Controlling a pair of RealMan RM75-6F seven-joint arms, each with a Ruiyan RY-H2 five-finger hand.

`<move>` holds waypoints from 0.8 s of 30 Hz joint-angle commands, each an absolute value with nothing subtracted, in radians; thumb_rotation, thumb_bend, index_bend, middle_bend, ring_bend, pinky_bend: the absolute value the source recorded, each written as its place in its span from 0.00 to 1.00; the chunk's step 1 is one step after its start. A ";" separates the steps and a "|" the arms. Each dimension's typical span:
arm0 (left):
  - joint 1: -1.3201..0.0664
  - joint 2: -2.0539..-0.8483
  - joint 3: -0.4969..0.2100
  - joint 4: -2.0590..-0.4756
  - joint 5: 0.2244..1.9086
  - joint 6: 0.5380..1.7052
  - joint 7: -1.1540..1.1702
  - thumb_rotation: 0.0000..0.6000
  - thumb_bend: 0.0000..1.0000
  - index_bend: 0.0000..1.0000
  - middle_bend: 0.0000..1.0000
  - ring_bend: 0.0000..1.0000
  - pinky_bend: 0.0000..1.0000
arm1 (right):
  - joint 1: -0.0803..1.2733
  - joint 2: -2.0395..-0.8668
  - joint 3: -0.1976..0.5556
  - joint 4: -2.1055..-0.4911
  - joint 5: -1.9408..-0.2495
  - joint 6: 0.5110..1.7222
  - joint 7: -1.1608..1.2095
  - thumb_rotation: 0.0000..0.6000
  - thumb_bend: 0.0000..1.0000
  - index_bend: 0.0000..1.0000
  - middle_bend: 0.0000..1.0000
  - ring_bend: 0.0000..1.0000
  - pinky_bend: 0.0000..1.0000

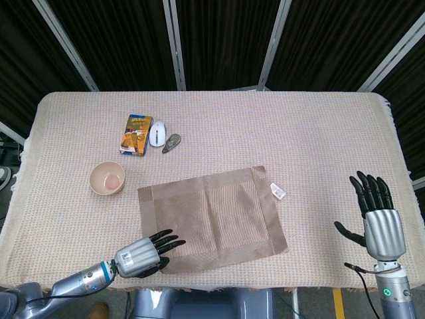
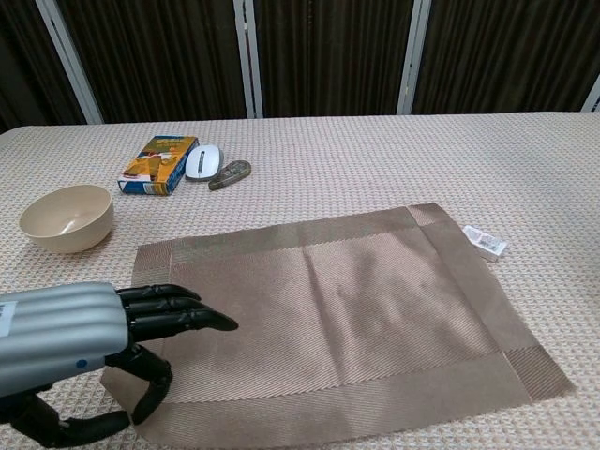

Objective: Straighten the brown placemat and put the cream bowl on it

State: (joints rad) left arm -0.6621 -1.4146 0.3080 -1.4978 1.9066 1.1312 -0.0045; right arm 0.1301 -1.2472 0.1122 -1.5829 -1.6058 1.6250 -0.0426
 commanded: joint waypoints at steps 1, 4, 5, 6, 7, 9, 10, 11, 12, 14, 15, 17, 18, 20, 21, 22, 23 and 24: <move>-0.640 -1.386 0.320 -1.485 1.898 1.147 0.004 1.00 0.48 0.72 0.00 0.00 0.00 | 0.131 -1.248 0.112 -1.585 -1.608 1.624 -0.044 1.00 0.00 0.00 0.00 0.00 0.00; -0.618 -1.371 0.320 -1.458 1.883 1.166 -0.004 1.00 0.48 0.72 0.00 0.00 0.00 | 0.131 -1.248 0.111 -1.588 -1.612 1.625 -0.046 1.00 0.00 0.00 0.00 0.00 0.00; -0.614 -1.369 0.319 -1.452 1.880 1.170 -0.008 1.00 0.48 0.72 0.00 0.00 0.00 | 0.131 -1.248 0.110 -1.589 -1.613 1.625 -0.045 1.00 0.00 0.00 0.00 0.00 0.00; -0.608 -1.367 0.318 -1.443 1.877 1.175 -0.012 1.00 0.48 0.72 0.00 0.00 0.00 | 0.131 -1.248 0.110 -1.589 -1.614 1.625 -0.046 1.00 0.00 0.00 0.00 0.00 0.00; -0.603 -1.367 0.316 -1.435 1.874 1.180 -0.018 1.00 0.48 0.72 0.00 0.00 0.00 | 0.131 -1.248 0.110 -1.590 -1.615 1.625 -0.047 1.00 0.00 0.00 0.00 0.00 0.00; -0.597 -1.367 0.316 -1.426 1.873 1.187 -0.026 1.00 0.48 0.72 0.00 0.00 0.00 | 0.131 -1.248 0.110 -1.592 -1.616 1.624 -0.048 1.00 0.00 0.00 0.00 0.00 0.00; -0.593 -1.368 0.316 -1.421 1.874 1.190 -0.032 1.00 0.48 0.72 0.00 0.00 0.00 | 0.131 -1.248 0.110 -1.593 -1.617 1.624 -0.048 1.00 0.00 0.00 0.00 0.00 0.00; -0.590 -1.369 0.317 -1.418 1.876 1.192 -0.037 1.00 0.48 0.72 0.00 0.00 0.00 | 0.131 -1.249 0.110 -1.594 -1.617 1.623 -0.049 1.00 0.00 0.00 0.00 0.00 0.00; -0.589 -1.371 0.317 -1.417 1.878 1.193 -0.043 1.00 0.48 0.72 0.00 0.00 0.00 | 0.131 -1.248 0.110 -1.594 -1.618 1.623 -0.050 1.00 0.00 0.00 0.00 0.00 0.00; -0.583 -1.372 0.318 -1.419 1.878 1.193 -0.050 1.00 0.48 0.72 0.00 0.00 0.00 | 0.131 -1.248 0.110 -1.595 -1.620 1.624 -0.050 1.00 0.00 0.00 0.00 0.00 0.00; -0.579 -1.373 0.318 -1.415 1.877 1.192 -0.042 1.00 0.48 0.72 0.00 0.00 0.00 | 0.130 -1.248 0.110 -1.594 -1.621 1.627 -0.048 1.00 0.00 0.00 0.00 0.00 0.00; -0.573 -1.371 0.314 -1.409 1.875 1.190 -0.025 1.00 0.46 0.69 0.00 0.00 0.00 | 0.129 -1.249 0.112 -1.592 -1.623 1.632 -0.046 1.00 0.00 0.00 0.00 0.00 0.00; -0.572 -1.369 0.314 -1.406 1.876 1.188 -0.021 1.00 0.38 0.59 0.00 0.00 0.00 | 0.129 -1.249 0.112 -1.591 -1.624 1.633 -0.046 1.00 0.00 0.00 0.00 0.00 0.00; -0.574 -1.352 0.329 -1.420 1.877 1.179 -0.062 1.00 0.14 0.27 0.00 0.00 0.00 | 0.128 -1.249 0.112 -1.588 -1.625 1.635 -0.046 1.00 0.00 0.00 0.00 0.00 0.00; -0.575 -1.343 0.333 -1.428 1.880 1.184 -0.088 1.00 0.03 0.10 0.00 0.00 0.00 | 0.128 -1.249 0.112 -1.587 -1.626 1.635 -0.046 1.00 0.00 0.00 0.00 0.00 0.00; -0.574 -1.336 0.337 -1.431 1.885 1.194 -0.111 1.00 0.00 0.01 0.00 0.00 0.00 | 0.127 -1.249 0.112 -1.587 -1.626 1.635 -0.046 1.00 0.00 0.00 0.00 0.00 0.00; -0.570 -1.322 0.341 -1.439 1.892 1.220 -0.155 1.00 0.00 0.00 0.00 0.00 0.00 | 0.128 -1.249 0.112 -1.586 -1.626 1.634 -0.046 1.00 0.00 0.00 0.00 0.00 0.00; -0.566 -1.311 0.344 -1.444 1.897 1.241 -0.188 1.00 0.00 0.00 0.00 0.00 0.00 | 0.128 -1.249 0.111 -1.587 -1.627 1.633 -0.047 1.00 0.00 0.00 0.00 0.00 0.00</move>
State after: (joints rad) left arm -0.5732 -1.3462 0.3287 -1.4231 1.8827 1.1975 -0.0861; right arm 0.1279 -1.2488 0.1112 -1.5868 -1.6271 1.6331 -0.0471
